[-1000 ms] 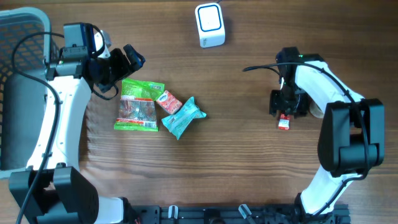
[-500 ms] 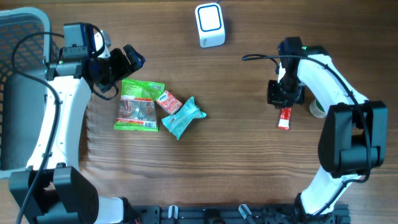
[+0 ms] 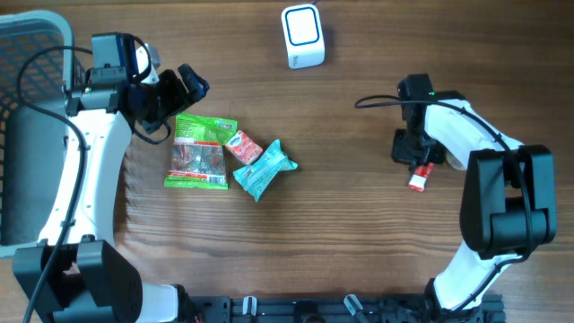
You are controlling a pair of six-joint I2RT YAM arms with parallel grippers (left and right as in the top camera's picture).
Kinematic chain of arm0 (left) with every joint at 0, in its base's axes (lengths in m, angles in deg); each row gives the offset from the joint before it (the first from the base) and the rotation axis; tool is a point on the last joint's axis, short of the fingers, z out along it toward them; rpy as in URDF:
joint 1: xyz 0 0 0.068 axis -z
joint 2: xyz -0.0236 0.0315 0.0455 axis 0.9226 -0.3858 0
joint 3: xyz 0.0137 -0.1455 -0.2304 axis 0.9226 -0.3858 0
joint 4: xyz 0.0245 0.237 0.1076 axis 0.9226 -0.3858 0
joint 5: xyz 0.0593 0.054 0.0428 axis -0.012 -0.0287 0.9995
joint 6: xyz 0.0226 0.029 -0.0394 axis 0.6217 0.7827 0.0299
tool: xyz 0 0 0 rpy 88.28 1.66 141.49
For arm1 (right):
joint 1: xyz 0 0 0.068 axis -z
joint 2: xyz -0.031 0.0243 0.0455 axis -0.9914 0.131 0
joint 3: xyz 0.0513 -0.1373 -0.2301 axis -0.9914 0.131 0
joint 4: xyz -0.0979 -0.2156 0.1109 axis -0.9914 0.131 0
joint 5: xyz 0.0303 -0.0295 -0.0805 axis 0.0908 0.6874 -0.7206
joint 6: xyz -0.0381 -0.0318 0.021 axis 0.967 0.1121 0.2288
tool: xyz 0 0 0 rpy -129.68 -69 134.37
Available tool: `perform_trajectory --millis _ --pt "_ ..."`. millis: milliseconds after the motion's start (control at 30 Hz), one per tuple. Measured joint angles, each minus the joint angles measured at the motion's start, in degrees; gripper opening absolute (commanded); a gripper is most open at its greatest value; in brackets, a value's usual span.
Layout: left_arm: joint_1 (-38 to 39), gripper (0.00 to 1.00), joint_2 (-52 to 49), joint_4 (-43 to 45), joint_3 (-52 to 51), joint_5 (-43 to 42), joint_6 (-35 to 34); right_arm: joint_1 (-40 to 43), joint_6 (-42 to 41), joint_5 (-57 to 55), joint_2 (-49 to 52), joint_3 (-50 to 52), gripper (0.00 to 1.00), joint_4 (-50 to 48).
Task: Scan the item barcode
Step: 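Move the snack to the right and lay it beside the jar, then open the right gripper and reach toward the mint-green wipes pouch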
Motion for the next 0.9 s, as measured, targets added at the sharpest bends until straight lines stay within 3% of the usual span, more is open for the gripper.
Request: perform_trajectory --millis 233,267,333,367,500,600,733,900 --pt "0.0 1.00 0.0 0.0 0.0 0.0 0.0 0.0 0.4 -3.8 -2.8 -1.2 0.05 1.4" --pt "0.0 1.00 0.0 0.0 0.0 0.0 0.0 0.1 0.9 -2.3 -3.9 -2.3 0.10 2.2" --pt "0.0 1.00 0.0 0.0 0.0 0.0 0.0 0.1 1.8 1.6 -6.7 -4.2 0.37 3.3" --pt "0.0 1.00 0.0 0.0 0.0 0.0 0.0 0.1 2.1 3.6 -8.2 -4.9 0.45 3.5" --pt "0.0 1.00 0.0 0.0 0.0 0.0 0.0 0.1 3.6 14.2 -14.9 -6.8 0.54 3.8" --pt "0.0 1.00 0.0 0.0 0.0 0.0 0.0 0.1 4.1 24.5 -15.8 -6.9 0.67 3.7" --pt "0.0 1.00 0.0 0.0 0.0 0.0 0.0 -1.2 4.6 35.9 -15.6 -5.5 0.72 -0.8" --pt "0.0 1.00 0.0 0.0 0.0 0.0 0.0 -8.1 4.6 41.6 -15.6 -2.5 0.73 -7.9"
